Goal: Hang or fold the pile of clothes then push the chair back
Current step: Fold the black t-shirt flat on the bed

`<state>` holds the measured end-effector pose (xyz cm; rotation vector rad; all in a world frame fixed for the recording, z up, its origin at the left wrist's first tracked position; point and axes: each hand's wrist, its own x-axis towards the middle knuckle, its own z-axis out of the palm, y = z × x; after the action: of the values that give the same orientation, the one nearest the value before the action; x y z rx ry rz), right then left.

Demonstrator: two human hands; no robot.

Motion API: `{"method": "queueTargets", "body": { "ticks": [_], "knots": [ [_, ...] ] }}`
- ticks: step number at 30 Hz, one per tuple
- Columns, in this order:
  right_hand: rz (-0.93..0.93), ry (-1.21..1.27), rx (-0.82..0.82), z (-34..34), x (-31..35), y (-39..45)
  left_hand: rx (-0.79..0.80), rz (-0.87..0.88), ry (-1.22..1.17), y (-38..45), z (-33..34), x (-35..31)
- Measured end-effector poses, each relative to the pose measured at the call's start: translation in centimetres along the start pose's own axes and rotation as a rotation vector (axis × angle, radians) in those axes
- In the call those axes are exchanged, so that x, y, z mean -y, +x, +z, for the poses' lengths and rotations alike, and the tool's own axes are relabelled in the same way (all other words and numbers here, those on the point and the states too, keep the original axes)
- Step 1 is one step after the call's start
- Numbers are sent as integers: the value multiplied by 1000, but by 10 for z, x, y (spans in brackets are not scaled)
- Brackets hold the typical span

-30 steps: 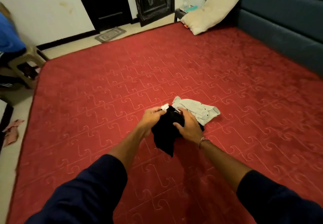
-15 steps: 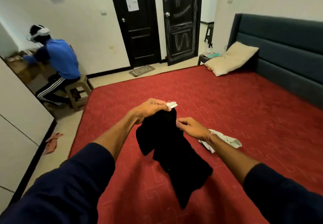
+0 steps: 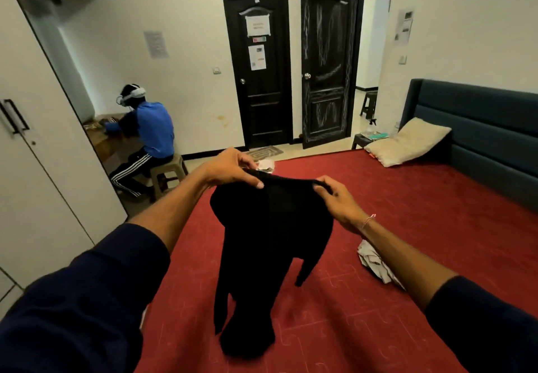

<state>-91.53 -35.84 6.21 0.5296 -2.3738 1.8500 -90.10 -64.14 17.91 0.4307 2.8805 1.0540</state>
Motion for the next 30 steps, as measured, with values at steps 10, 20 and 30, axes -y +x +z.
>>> {"method": "queueTargets", "body": {
  "ticks": [10,20,30],
  "knots": [
    [-174,-635,162,-15,114,8,-488,42,410,-81,-63,81],
    [-241,-724,-127,6,124,-12,-809,-80,-18,-120,-50,64],
    [-167,-800,-190,-8,145,-49,-639,338,484,-178,-72,72]
  ]
}}
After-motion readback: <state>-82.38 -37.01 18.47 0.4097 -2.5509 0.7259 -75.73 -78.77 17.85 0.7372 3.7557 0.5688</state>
